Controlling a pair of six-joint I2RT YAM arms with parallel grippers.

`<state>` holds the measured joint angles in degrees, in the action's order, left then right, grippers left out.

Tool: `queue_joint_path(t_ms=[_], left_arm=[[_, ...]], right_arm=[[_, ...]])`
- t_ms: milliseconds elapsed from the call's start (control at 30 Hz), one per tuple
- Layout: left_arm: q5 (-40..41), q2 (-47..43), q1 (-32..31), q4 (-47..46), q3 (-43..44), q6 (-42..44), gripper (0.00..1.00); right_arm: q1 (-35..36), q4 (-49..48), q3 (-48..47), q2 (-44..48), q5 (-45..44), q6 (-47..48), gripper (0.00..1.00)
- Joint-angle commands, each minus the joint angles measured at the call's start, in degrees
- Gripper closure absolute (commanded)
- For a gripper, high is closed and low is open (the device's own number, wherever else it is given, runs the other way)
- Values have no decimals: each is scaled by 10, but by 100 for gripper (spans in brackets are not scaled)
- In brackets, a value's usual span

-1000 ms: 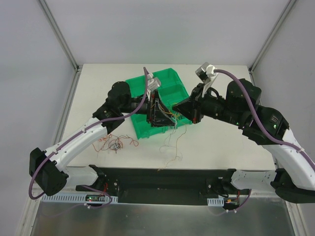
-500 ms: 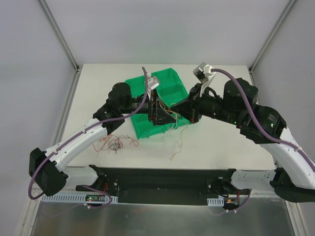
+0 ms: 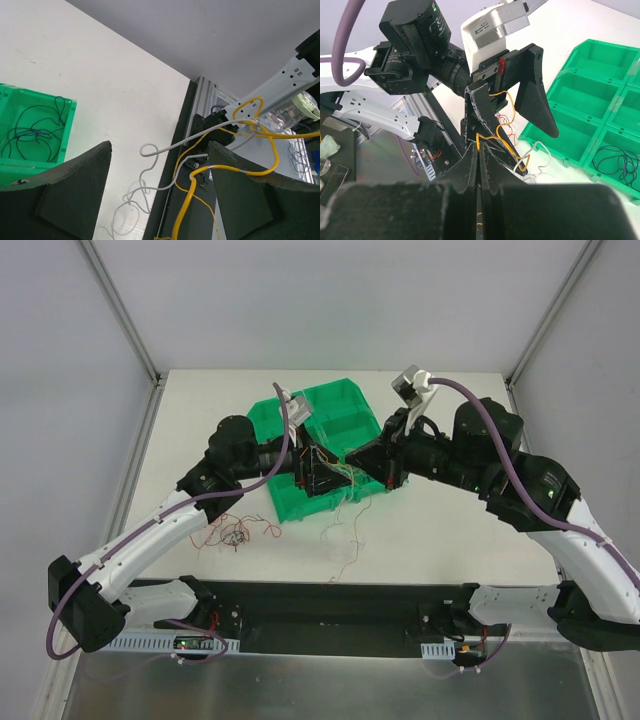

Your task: Untangle the cables

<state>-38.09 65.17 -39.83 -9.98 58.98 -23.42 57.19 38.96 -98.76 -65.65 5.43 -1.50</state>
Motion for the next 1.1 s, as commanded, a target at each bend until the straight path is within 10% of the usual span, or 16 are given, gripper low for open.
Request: queue_joint_path(t_ms=[0,467,1067], left_arm=[[17,-29,-6,-12,-6,30,24],[-59,-9,-8,-78,-9,6,100],[421,-227,36,237,-229,-4,100]], right_arm=[[-1,-38,-4,-2,8,-10,100],[-8,-65,2,-5,19,-24,100],[-13,-80,2,102,-398,68,100]])
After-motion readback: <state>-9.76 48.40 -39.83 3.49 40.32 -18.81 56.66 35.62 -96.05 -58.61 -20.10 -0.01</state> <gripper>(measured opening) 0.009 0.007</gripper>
